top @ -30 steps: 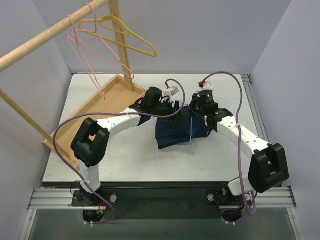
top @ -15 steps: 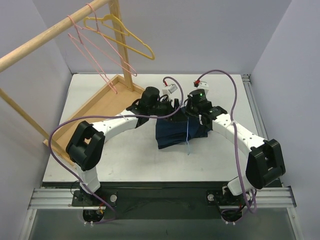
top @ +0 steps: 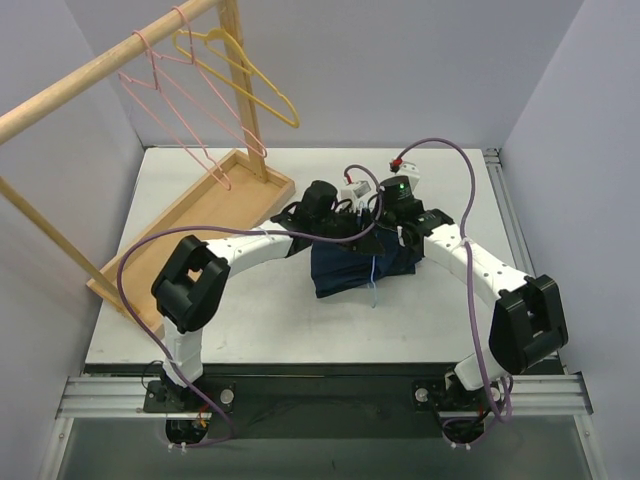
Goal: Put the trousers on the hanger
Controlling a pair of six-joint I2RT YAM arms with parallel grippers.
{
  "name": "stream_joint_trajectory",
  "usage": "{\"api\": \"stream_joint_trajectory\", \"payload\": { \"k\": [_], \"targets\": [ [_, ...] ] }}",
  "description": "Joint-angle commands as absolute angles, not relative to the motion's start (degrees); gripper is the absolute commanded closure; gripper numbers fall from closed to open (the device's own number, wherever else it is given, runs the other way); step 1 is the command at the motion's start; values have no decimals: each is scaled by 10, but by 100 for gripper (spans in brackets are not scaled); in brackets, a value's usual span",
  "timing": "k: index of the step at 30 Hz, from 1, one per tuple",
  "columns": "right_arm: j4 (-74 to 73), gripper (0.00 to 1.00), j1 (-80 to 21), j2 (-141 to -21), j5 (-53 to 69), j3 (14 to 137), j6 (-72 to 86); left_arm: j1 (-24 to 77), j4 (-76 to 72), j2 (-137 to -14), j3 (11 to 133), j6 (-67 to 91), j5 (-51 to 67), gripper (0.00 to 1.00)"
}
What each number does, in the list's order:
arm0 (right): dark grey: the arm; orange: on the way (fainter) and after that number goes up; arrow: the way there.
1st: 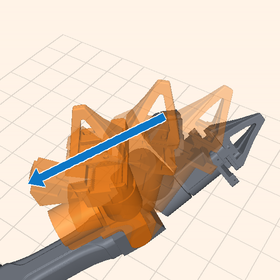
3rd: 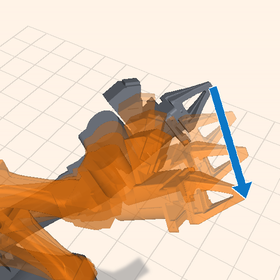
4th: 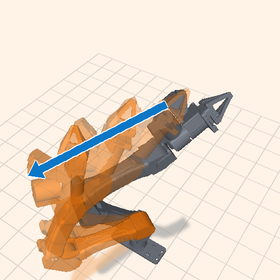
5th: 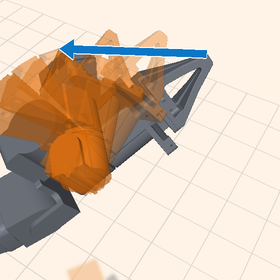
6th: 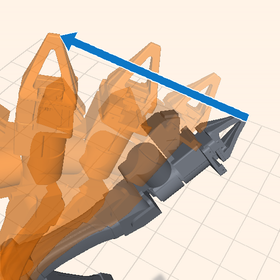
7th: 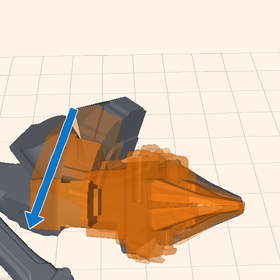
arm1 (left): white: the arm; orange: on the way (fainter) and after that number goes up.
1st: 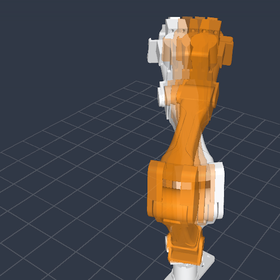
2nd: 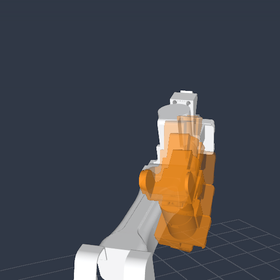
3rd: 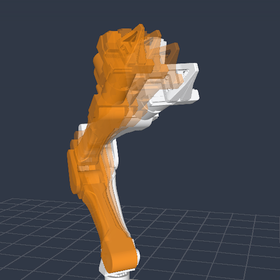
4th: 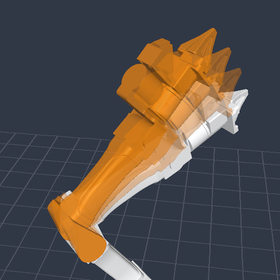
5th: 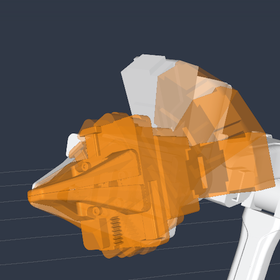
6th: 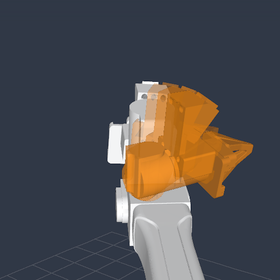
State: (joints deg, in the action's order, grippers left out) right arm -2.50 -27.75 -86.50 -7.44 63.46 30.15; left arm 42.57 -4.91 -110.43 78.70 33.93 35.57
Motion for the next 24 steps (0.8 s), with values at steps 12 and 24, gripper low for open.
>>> {"api": "stream_joint_trajectory", "payload": {
  "k": [12,24],
  "targets": [
    [-48,78,-249,-867,15,629,310,420,-33,-1110,798,374,312,100],
    [-91,25,-231,-759,65,543,267,404,-56,-1068,736,394,226,100]
  ]
}}
